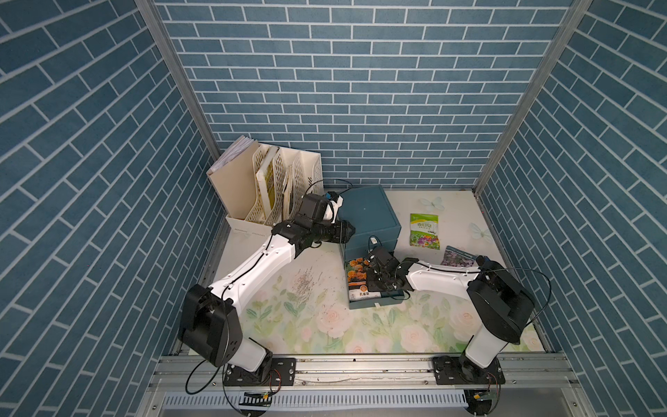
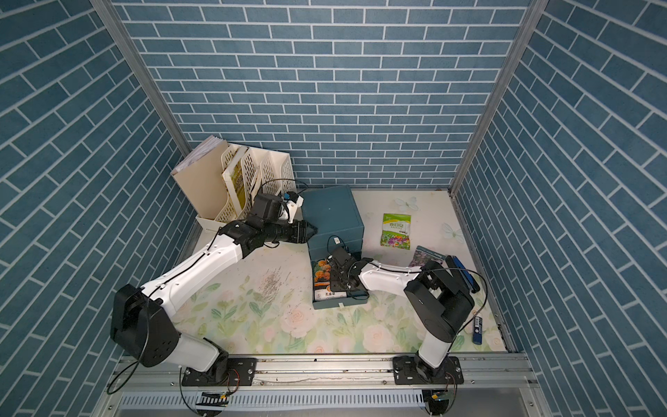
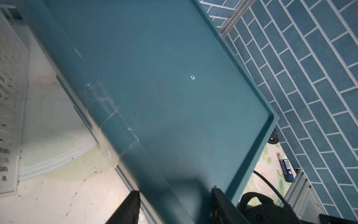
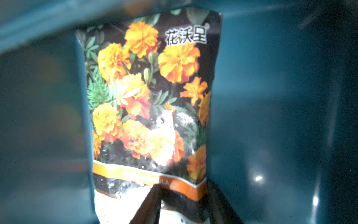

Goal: Take the seed bags out of the drawer
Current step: Pick up the seed packet from the drawer.

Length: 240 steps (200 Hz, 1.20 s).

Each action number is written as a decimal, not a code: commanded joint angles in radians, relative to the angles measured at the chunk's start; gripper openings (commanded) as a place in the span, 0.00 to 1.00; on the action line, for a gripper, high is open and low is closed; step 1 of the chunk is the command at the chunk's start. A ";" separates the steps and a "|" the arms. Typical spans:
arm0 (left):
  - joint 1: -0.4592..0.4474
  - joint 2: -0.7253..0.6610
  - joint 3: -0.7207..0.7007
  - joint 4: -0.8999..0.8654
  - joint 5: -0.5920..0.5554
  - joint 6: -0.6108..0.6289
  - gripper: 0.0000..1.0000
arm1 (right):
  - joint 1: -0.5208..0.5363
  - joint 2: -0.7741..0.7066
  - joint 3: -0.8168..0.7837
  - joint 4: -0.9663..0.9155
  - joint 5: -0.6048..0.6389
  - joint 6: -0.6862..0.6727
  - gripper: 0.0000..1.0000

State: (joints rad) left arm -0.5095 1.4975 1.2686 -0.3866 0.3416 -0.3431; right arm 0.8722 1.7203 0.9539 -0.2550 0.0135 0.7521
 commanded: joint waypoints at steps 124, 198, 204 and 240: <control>-0.002 0.012 -0.041 -0.147 -0.019 0.034 0.62 | -0.001 0.015 -0.018 0.053 -0.028 -0.007 0.00; -0.002 0.011 -0.046 -0.147 -0.024 0.035 0.62 | -0.002 -0.096 -0.021 0.019 -0.034 0.025 0.00; -0.001 0.011 -0.047 -0.147 -0.023 0.035 0.62 | -0.002 -0.106 -0.019 0.013 -0.034 0.027 0.00; -0.001 0.009 -0.051 -0.144 -0.024 0.033 0.62 | -0.005 -0.150 -0.019 -0.009 -0.041 0.039 0.00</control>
State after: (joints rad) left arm -0.5079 1.4940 1.2659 -0.3862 0.3347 -0.3428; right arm 0.8700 1.6180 0.9394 -0.2497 -0.0185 0.7628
